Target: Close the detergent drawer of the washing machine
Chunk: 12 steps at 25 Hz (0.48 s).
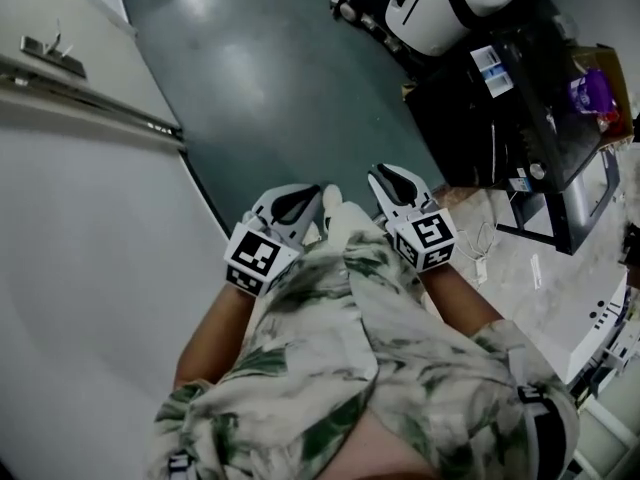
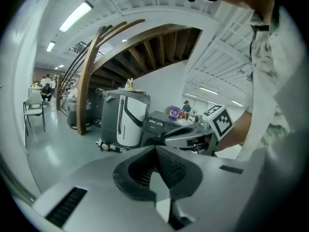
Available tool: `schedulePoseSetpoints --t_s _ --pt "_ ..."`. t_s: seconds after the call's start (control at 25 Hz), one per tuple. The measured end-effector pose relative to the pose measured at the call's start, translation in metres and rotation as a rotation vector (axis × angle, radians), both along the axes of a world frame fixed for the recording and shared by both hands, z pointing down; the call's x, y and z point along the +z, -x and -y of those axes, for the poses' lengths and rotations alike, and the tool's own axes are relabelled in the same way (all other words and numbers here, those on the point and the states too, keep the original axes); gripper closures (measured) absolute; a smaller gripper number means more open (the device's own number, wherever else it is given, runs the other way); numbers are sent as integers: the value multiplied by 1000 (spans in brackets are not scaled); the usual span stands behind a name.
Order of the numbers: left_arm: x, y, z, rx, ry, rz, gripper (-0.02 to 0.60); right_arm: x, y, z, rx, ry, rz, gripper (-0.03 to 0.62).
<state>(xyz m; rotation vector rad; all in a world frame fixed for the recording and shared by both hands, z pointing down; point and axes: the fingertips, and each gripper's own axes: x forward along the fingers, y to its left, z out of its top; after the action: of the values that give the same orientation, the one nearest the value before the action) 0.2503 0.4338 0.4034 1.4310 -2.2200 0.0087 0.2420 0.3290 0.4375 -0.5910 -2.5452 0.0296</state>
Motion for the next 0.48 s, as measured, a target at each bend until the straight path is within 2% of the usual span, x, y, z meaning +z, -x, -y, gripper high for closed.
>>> schedulePoseSetpoints --t_s 0.24,0.48 --pt "12 57 32 54 10 -13 558 20 49 36 80 3 -27 500" --pt "0 129 78 143 56 1 558 18 125 87 168 29 -9 499"
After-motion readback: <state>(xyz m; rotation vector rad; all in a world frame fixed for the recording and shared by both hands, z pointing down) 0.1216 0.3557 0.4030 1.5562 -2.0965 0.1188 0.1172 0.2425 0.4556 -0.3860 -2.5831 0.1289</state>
